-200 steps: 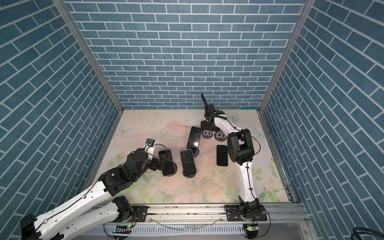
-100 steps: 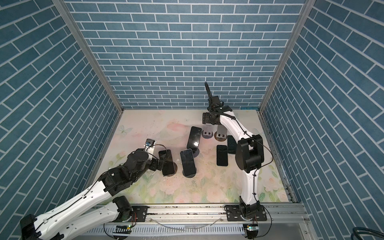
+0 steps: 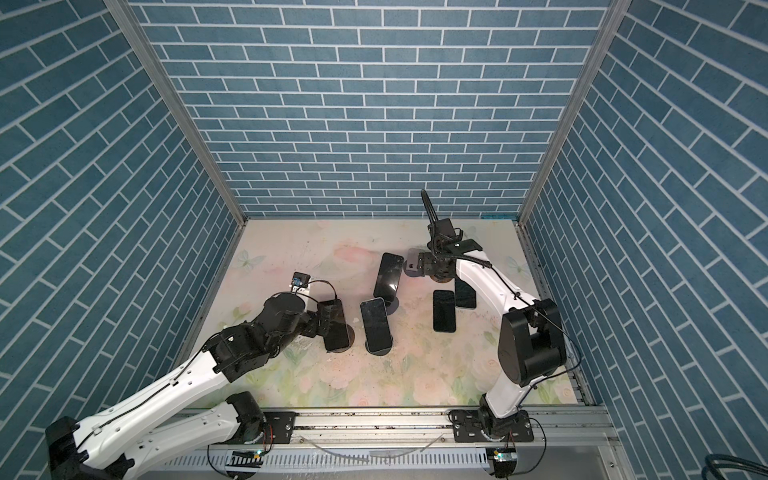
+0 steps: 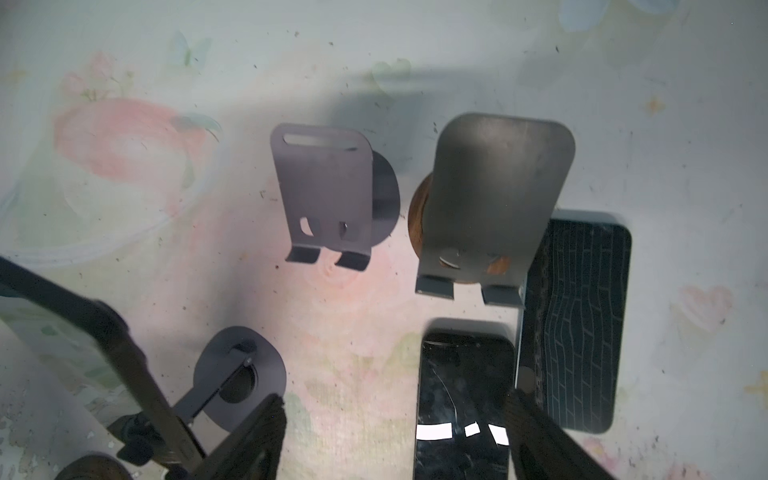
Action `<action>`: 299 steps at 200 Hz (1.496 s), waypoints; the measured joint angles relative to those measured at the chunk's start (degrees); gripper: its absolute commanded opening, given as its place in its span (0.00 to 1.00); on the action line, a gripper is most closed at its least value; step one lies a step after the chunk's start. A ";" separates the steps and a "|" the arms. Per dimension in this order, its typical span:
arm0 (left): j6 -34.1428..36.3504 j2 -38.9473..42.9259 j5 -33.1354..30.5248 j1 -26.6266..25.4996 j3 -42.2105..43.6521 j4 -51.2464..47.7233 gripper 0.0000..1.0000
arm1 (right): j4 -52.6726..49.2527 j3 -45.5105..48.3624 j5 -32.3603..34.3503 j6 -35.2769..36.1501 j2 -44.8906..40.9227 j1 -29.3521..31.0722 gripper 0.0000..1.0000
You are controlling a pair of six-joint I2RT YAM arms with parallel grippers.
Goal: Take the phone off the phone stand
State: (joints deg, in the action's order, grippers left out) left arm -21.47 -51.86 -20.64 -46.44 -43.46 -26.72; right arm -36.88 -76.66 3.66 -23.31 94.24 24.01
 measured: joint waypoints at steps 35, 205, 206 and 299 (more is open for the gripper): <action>-7.28 -3.26 0.79 0.00 -0.79 -2.58 1.00 | 0.15 4.15 1.22 -0.52 -3.34 0.11 0.84; -24.24 -13.05 -0.33 -1.90 -1.22 -4.48 1.00 | 5.09 8.81 1.11 -0.90 -3.80 0.37 0.84; -24.26 -13.07 -0.33 -1.92 -1.22 -4.46 1.00 | 5.16 8.85 1.11 -0.90 -3.78 0.37 0.84; -25.18 -18.10 -0.28 -2.89 -1.31 -1.11 1.00 | 6.12 11.06 1.18 -0.90 -3.50 0.37 0.84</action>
State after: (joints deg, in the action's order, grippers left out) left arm -46.65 -69.95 -20.93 -49.32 -44.77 -27.83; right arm -30.76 -65.60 4.84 -24.21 90.74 24.38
